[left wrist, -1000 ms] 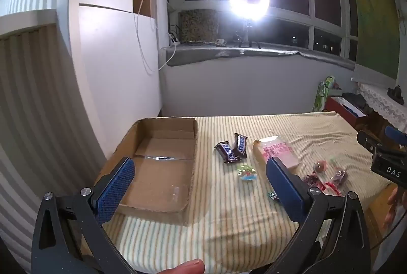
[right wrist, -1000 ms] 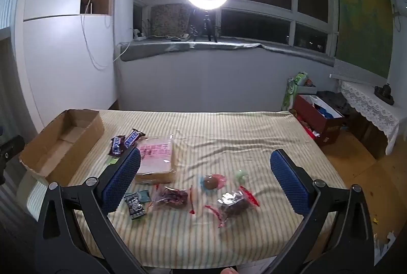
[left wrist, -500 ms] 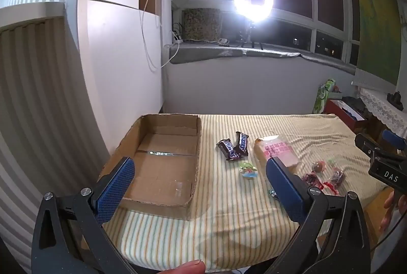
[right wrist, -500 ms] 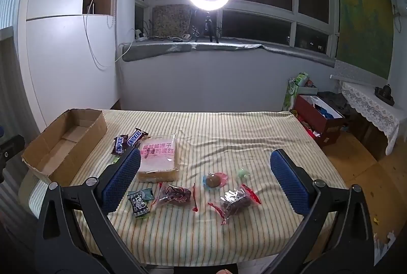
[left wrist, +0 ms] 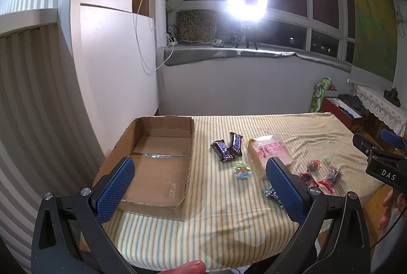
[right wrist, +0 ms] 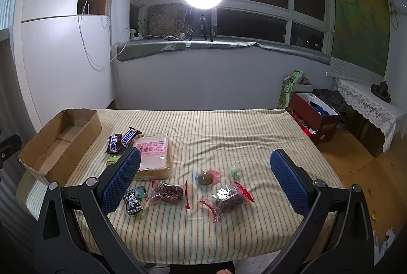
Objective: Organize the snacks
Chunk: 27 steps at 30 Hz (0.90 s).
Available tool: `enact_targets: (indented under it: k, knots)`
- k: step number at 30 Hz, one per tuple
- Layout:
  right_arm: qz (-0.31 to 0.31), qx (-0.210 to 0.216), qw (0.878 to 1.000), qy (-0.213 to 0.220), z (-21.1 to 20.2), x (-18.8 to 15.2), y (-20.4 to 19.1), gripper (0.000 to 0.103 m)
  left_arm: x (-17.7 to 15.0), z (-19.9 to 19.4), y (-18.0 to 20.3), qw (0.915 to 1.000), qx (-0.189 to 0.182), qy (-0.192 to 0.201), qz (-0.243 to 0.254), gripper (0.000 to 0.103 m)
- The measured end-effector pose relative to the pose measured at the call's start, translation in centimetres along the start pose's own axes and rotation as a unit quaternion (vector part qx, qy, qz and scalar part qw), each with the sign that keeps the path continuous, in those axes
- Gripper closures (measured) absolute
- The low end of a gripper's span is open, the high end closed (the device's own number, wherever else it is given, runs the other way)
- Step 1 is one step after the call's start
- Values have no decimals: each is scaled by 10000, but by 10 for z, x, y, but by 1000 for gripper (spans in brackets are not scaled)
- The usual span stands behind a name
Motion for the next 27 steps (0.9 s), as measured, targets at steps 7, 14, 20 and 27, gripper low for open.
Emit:
enact_targets:
  k: [7,14,20,27]
  knots:
    - [-11,-11,10000,-15,1,-1,3,0,-1,2,3,10000,-3,-8,9,1]
    - [-9,-10,10000,-15,1,-1,3,0,-2,3,3,10000,-5,-20,12,1]
    - [-10,-19,10000,-28,1,-1,3,0,-3,3,4,10000,-8,-34,13,1]
    - [-9,-17,10000,-23,0,-2,2,0,-5,2,3,10000,-16,-40,-11,1]
Point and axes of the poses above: each gripper's, at about its wrist camera, not at the fingertips, and z roughly the way its jaws point, y to its right, x to its top, the point moved 9 cm from there along z, roughly the way its jaws point, and after that the axes turned 9 degrees about y, right-handed, at the moved point
